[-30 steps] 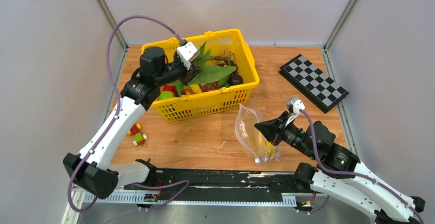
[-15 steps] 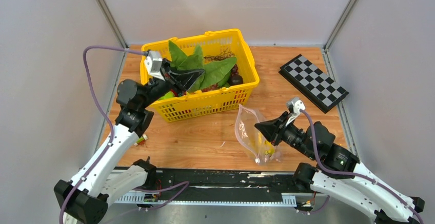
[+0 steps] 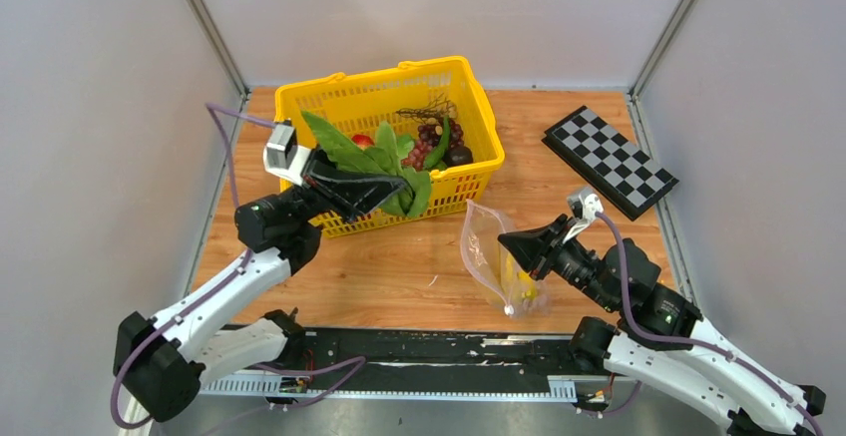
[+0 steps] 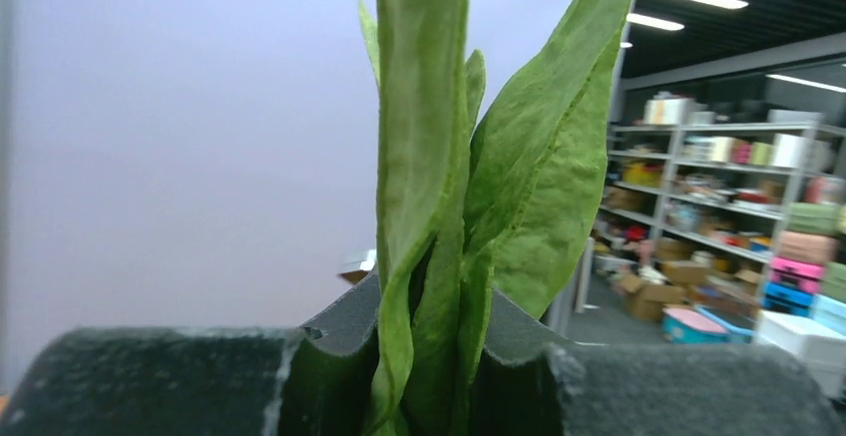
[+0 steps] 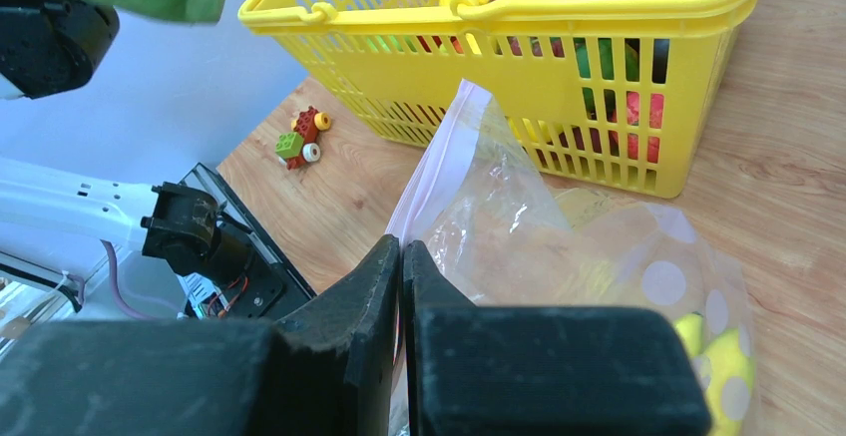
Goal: Place the food in the zip-top bag and seal the zipper
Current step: Place the fake vegetable in the zipper food storage bag.
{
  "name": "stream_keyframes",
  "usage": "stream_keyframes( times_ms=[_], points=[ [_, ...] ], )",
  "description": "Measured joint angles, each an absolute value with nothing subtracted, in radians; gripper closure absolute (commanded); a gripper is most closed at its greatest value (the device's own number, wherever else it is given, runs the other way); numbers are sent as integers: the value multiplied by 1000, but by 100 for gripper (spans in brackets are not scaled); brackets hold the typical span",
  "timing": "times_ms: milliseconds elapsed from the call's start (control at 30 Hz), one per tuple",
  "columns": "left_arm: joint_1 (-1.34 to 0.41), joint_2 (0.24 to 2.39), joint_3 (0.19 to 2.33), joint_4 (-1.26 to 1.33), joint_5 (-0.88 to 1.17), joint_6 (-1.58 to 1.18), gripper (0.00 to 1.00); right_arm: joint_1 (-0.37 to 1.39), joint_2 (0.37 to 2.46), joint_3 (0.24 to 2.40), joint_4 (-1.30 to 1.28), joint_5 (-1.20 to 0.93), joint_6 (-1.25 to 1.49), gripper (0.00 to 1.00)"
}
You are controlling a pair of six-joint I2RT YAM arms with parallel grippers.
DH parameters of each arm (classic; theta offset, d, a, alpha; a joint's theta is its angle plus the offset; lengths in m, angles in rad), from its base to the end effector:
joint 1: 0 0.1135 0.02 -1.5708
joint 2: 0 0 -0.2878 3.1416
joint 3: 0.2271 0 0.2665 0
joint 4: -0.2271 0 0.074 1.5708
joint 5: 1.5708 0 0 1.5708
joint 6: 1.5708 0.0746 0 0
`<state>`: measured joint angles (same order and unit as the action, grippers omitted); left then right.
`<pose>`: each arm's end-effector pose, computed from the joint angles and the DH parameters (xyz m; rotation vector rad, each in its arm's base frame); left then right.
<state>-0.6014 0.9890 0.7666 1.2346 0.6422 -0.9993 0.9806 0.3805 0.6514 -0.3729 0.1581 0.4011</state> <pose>0.1390 -0.1496 0.4686 0.5760 0.7418 -1.6766 0.0842 0.1046 0.3326 -0.3800 1.7126 0.8998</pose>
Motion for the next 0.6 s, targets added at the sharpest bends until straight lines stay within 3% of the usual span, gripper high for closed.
stream_keyframes(
  times_ms=[233, 600],
  points=[
    [-787, 1150, 754, 1447, 642, -1039, 86, 981, 381, 651, -367, 170, 416, 93],
    [-985, 1345, 739, 1494, 627, -955, 83, 981, 353, 651, -365, 182, 431, 93]
  ],
)
